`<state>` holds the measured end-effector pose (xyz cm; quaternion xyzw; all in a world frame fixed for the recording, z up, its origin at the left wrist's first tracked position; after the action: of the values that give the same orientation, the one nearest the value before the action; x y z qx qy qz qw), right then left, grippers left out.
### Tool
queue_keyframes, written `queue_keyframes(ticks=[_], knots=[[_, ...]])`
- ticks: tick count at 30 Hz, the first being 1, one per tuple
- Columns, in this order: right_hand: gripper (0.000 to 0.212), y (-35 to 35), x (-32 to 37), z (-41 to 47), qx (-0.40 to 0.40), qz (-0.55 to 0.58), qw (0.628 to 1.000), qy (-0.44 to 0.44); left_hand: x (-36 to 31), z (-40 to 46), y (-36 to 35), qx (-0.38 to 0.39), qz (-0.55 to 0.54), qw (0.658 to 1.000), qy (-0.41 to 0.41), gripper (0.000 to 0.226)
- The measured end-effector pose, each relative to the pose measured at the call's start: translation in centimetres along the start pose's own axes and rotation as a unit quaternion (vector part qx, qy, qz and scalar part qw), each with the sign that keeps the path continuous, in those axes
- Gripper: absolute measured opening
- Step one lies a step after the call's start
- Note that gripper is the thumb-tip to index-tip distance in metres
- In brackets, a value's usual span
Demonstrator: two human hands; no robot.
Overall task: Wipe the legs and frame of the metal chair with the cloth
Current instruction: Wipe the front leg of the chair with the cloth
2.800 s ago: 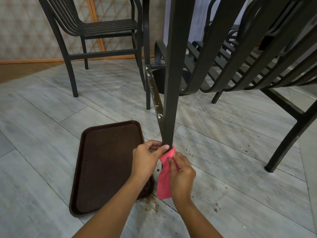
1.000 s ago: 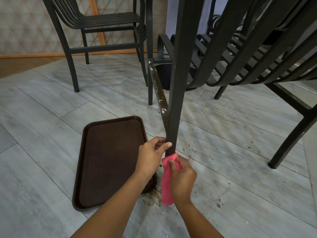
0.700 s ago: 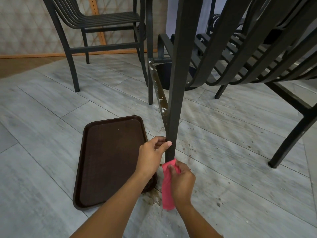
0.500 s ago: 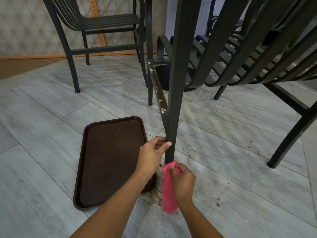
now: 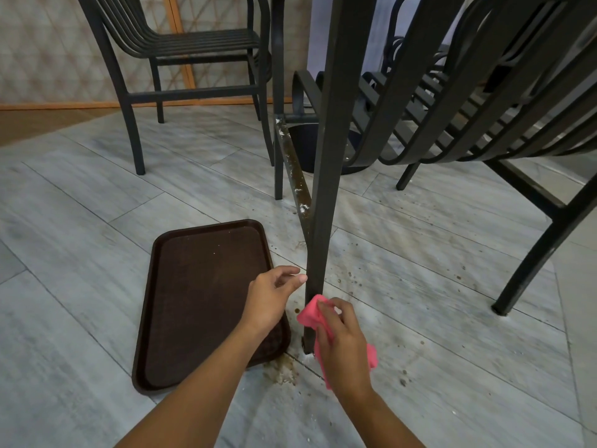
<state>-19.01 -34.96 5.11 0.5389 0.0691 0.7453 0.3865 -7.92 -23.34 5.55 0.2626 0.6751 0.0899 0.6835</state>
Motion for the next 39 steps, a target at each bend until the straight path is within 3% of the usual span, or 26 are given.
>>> queue_keyframes(ticks=[3,8,12,39], knots=[[0.038,0.6,0.4,0.8,-0.056,0.015,0.998,0.004,-0.3,0.1,-0.3,0.005,-0.007,1.0,-0.004,0.03],[0.035,-0.8,-1.8,1.2,-0.121,0.124,0.977,-0.127,-0.7,0.3,-1.4,0.02,-0.023,1.0,-0.005,0.031],[0.03,-1.9,-2.7,1.1,-0.149,0.159,0.963,-0.16,-0.4,0.0,-2.4,0.041,-0.026,0.999,-0.018,0.03],[0.02,-3.8,-6.1,-1.4,-0.11,0.147,0.956,-0.229,0.3,-0.1,-2.9,0.008,0.014,0.999,-0.044,0.028]])
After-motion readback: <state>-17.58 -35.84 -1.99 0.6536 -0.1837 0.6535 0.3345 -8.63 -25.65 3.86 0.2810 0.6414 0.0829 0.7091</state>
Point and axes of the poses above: each hand's wrist, its own z-axis towards the middle knuckle, its own y-axis out of the back of the hand, x = y × z, the point moved 6 cm from there along z, towards the middle knuckle, and after that the axes turned 13 degrees about z, right-handed, at the moved point
